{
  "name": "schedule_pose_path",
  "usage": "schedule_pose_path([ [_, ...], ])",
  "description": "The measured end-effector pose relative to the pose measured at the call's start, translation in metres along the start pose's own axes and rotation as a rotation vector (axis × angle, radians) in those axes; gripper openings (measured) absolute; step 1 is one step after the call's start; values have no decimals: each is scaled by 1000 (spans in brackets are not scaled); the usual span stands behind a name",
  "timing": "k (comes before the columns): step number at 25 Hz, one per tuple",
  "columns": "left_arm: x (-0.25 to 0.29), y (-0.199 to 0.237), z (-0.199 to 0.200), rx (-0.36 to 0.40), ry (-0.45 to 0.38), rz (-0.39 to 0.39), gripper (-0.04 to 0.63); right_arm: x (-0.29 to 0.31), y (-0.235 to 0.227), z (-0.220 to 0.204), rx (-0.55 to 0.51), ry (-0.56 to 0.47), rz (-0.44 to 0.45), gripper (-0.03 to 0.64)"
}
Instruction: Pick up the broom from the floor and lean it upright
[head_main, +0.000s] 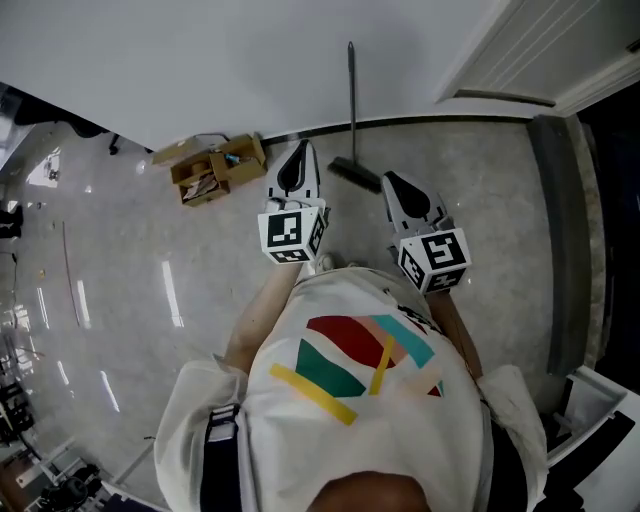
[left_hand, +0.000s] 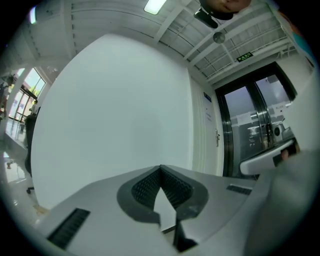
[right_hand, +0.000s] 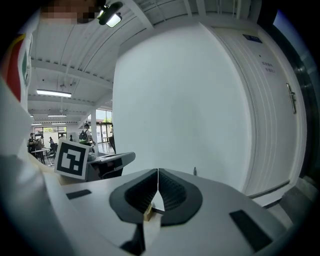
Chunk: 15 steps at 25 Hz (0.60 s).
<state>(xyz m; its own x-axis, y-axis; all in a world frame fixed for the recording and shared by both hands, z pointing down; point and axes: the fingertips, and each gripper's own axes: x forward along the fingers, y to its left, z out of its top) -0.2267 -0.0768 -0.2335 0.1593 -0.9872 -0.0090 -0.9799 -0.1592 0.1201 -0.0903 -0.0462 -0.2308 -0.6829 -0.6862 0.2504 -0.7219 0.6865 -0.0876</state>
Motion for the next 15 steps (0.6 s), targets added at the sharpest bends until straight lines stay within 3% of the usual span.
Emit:
schedule_pose_path([
  [8, 0, 5, 13, 106, 11, -20, 44, 30, 13, 18, 14, -55, 22, 14],
  [15, -30, -50, -1, 218, -21, -16, 44, -26, 0, -7, 16, -102, 44, 14],
])
